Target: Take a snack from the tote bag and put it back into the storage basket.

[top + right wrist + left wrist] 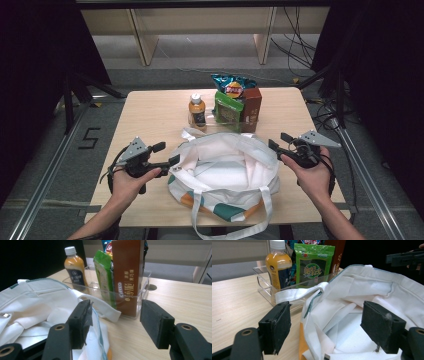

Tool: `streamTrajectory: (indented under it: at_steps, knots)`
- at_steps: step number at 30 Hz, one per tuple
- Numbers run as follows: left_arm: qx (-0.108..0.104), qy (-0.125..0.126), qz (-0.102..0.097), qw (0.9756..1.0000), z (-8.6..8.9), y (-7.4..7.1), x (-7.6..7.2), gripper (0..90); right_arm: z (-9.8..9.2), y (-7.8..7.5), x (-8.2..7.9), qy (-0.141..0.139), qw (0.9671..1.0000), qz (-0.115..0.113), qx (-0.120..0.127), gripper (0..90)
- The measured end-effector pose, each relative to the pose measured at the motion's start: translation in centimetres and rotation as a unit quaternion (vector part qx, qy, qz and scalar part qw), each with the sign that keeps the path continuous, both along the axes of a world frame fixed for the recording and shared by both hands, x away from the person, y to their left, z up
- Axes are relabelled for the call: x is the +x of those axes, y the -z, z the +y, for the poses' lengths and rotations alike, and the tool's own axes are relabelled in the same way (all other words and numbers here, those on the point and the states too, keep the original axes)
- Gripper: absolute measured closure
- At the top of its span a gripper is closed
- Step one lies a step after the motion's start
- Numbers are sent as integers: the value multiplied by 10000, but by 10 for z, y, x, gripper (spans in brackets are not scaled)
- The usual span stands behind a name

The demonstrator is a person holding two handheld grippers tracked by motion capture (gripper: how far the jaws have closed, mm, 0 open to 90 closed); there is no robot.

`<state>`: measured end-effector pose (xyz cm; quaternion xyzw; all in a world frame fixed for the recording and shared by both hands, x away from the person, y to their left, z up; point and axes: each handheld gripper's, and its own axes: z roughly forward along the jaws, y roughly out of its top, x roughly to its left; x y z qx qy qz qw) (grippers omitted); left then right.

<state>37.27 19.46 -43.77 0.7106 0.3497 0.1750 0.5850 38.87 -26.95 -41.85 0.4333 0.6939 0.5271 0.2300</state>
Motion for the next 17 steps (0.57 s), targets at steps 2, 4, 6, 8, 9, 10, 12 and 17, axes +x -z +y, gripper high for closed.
streamTrajectory:
  at_steps: [2, 4, 6, 8, 9, 10, 12, 17]
  knots:
    - [-59, 16, 23, 10000, 0, 3, -3, 228, -1, 0, 0, -28, 10000, -11, 11, 427]
    - [-34, 28, 29, 10000, -1, 4, -4, 228, 0, 0, -1, 17, 10000, 31, 24, 427]
    - [10, 47, 19, 10000, -1, 6, -4, 228, -1, 1, 1, -12, 10000, -59, -36, 427]
    - [25, 59, -13, 10000, 0, 6, -3, 228, -2, 2, 2, -22, 9999, -112, -91, 428]
    - [-12, 35, 12, 10000, 0, 6, -3, 228, -2, 3, 2, -74, 9999, -89, -35, 427]
    - [-4, 40, -18, 10000, 1, 7, -2, 228, -2, 2, 1, -63, 10000, -62, -18, 427]
    - [-4, 71, -38, 10000, 1, 7, 0, 230, -3, 3, 2, -44, 9999, -115, -111, 427]
    - [-4, 8, 51, 10000, 2, 8, 1, 231, -3, 4, 2, -13, 10000, -65, -57, 426]
